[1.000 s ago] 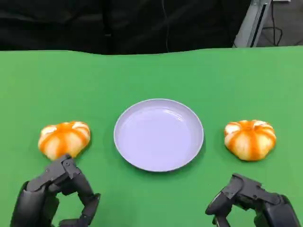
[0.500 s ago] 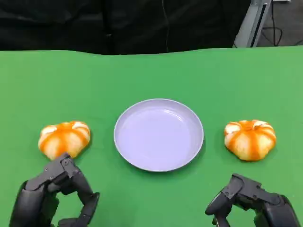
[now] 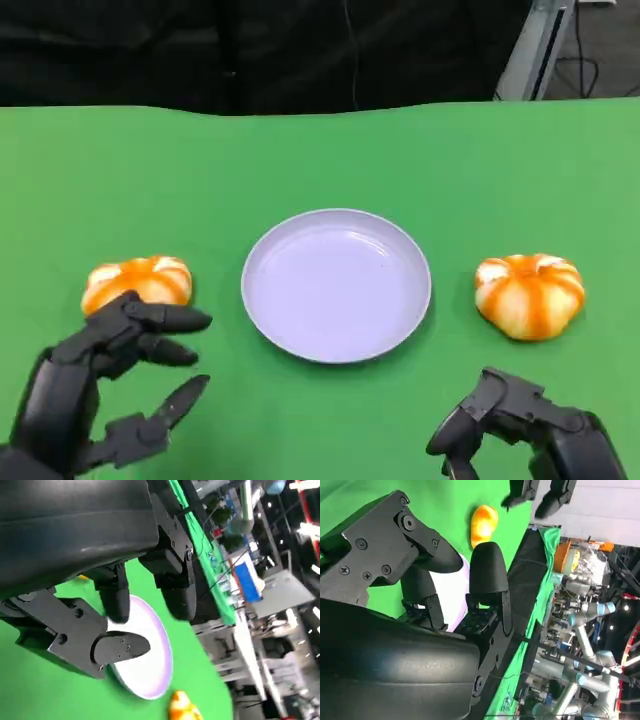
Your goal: Grasp the bread from the table and place it into the plate.
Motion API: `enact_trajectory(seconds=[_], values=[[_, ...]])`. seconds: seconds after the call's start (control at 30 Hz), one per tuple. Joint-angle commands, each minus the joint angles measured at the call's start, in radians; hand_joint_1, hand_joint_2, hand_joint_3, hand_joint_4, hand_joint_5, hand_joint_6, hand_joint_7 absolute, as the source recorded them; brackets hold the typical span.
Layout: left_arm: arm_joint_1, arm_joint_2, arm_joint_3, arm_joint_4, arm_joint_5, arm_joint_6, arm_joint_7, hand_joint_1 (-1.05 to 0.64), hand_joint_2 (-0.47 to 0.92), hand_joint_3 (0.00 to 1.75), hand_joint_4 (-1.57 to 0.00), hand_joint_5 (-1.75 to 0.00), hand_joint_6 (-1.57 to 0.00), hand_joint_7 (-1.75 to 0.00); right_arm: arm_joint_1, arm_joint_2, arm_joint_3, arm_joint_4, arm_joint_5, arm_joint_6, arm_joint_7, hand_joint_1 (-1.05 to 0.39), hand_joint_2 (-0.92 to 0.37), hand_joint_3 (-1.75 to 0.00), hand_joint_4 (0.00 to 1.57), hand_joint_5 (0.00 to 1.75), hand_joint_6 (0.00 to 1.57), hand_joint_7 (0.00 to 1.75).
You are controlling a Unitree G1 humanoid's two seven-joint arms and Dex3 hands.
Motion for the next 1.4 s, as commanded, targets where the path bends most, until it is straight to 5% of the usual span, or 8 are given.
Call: enact_trajectory(seconds=[0.03,0.47,0.7,1.1,1.3,1.4], values=[[-0.051,0.113,-0.014,-0.049,0.136,0.11,-0.032,-0.36,0.92,0.13,-0.23,-0.7,-0.4,-0.2,0.002,-0.003,-0.007,0.002,0.0,-0.005,-0.011,-0.08,-0.36,-1.31,0.7,1.61,0.78,1.3],[-0.303,0.276,-0.187,0.172,0.647,0.237,0.054,-0.51,0.92,0.1,-0.04,-0.38,-0.26,0.0,-0.015,-0.002,-0.006,0.023,-0.001,-0.01,-0.016,-0.08,-0.34,-1.3,0.71,1.61,0.78,1.29],[-0.422,0.276,-0.286,0.305,0.786,0.331,0.087,-0.54,0.92,0.15,0.0,-0.34,-0.22,0.0,-0.012,-0.004,-0.004,0.02,-0.01,-0.007,-0.02,-0.06,-0.35,-1.3,0.71,1.62,0.79,1.28],[-0.729,0.169,-0.428,0.821,0.797,0.435,0.209,-0.5,0.92,0.09,-0.01,-0.35,-0.25,-0.01,-0.007,-0.006,0.002,0.014,-0.013,-0.007,-0.023,-0.07,-0.35,-1.29,0.71,1.6,0.8,1.27],[-0.824,0.149,-0.461,1.094,0.736,0.363,0.244,-0.43,0.92,0.13,-0.12,-0.34,-0.32,-0.02,-0.003,-0.002,0.007,0.001,-0.022,-0.002,-0.027,-0.06,-0.35,-1.29,0.72,1.6,0.8,1.27],[-0.839,0.144,-0.454,1.174,0.681,0.316,0.237,-0.37,0.92,0.11,-0.36,-0.23,-0.42,-0.02,0.001,0.002,0.009,-0.006,-0.024,0.002,-0.028,-0.07,-0.34,-1.3,0.72,1.6,0.8,1.27]])
